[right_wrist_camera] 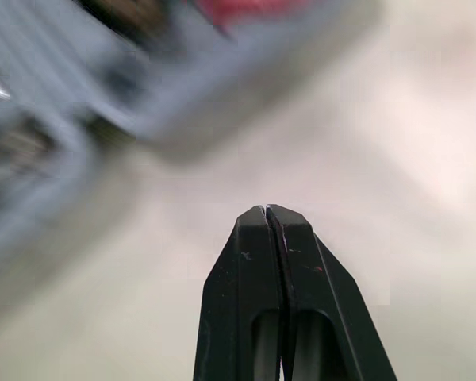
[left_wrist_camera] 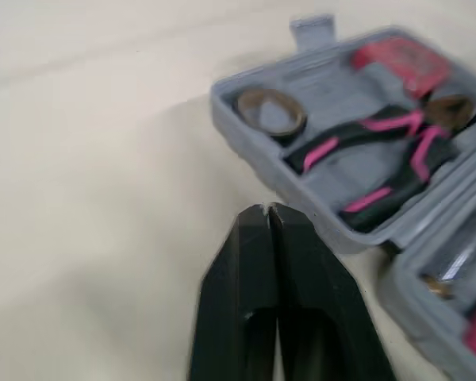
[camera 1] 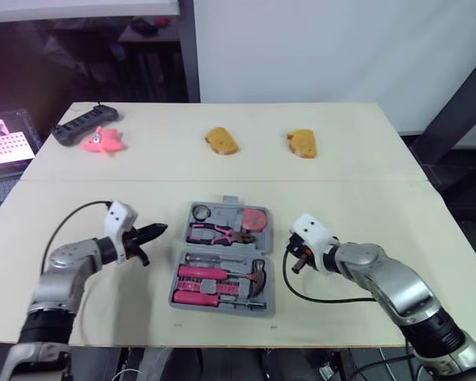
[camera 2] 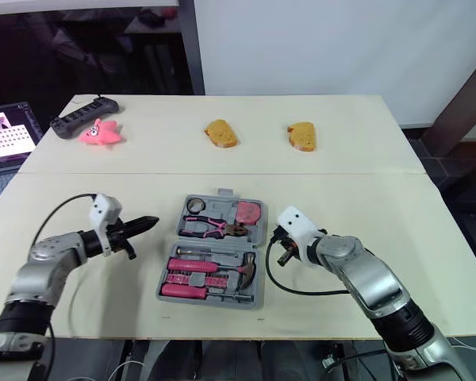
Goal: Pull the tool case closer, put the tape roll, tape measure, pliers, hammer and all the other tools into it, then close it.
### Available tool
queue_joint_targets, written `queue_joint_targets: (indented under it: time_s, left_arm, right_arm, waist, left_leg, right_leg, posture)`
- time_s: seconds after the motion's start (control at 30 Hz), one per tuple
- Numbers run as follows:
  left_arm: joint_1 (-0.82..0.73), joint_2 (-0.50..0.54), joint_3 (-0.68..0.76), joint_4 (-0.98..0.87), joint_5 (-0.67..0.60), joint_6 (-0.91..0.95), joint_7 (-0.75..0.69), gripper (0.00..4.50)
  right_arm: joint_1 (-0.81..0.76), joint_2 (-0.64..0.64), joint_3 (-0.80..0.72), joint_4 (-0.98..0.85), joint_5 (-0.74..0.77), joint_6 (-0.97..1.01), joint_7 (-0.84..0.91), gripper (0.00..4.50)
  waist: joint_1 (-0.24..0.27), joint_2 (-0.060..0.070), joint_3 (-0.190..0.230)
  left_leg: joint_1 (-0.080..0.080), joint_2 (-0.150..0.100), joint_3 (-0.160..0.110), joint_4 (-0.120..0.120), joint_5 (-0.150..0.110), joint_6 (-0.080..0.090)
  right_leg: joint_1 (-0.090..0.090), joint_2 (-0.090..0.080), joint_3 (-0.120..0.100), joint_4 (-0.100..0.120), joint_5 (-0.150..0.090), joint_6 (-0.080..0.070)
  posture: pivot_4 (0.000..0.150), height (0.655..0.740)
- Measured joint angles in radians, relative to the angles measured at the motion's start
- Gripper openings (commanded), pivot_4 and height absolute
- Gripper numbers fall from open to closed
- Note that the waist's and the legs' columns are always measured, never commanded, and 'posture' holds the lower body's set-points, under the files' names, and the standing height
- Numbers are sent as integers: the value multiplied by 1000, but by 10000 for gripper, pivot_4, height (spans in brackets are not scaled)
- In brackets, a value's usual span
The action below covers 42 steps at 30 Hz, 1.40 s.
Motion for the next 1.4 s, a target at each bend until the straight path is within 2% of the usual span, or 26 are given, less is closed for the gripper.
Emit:
queue_joint_targets:
  time_s: [0.3, 0.57, 0.73, 0.9, 1.2, 1.4]
  left_arm:
    - [18, 6, -107, 14, 61, -14, -93, 683]
    - [15, -16, -122, -22, 91, 18, -84, 683]
    - [21, -11, -135, -54, 119, 41, -85, 683]
    - [89, 28, -128, -155, 119, 87, -95, 683]
    - [315, 98, -59, -359, 67, 136, -104, 683]
    - [337, 96, -51, -372, 56, 139, -96, 683]
  right_arm:
    - [-57, 98, 74, -3, -57, 82, -1, 0]
    - [-84, 153, 133, -27, -53, 130, 41, 0]
    - [-97, 156, 145, -8, -63, 129, 57, 0]
    - [-111, 140, 181, -5, -90, 97, 88, 0]
    - [-96, 126, 239, -46, -108, 62, 151, 0]
    - [-71, 118, 244, -114, -104, 136, 159, 0]
  waist:
    - [-4, -1, -1]
    - [0, -1, -1]
    - [-1, -1, -1]
    - [-5, -1, -1]
    - [-1, 0, -1]
    - [-1, 0, -1]
  left_leg:
    - [6, 1, -1, -1, 0, 0]
    - [6, 1, -1, -1, 0, 0]
    - [17, 1, -1, -2, -1, 1]
    - [16, 1, -1, -3, -1, 2]
    - [16, 1, -1, -4, -1, 2]
    - [16, 1, -1, -4, -1, 2]
  right_leg:
    - [4, 1, 0, 2, 1, -1]
    - [6, 1, 0, 1, 1, -1]
    - [17, 1, 0, -2, 0, -1]
    - [16, 1, 0, -2, 0, -1]
    - [15, 1, 0, -3, 0, -1]
    - [15, 1, 0, -3, 0, -1]
  posture:
    - [1500, 7400]
    - [1500, 7400]
    - [1500, 7400]
    - [1500, 7400]
    - [1500, 7400]
    - [1500, 7400]
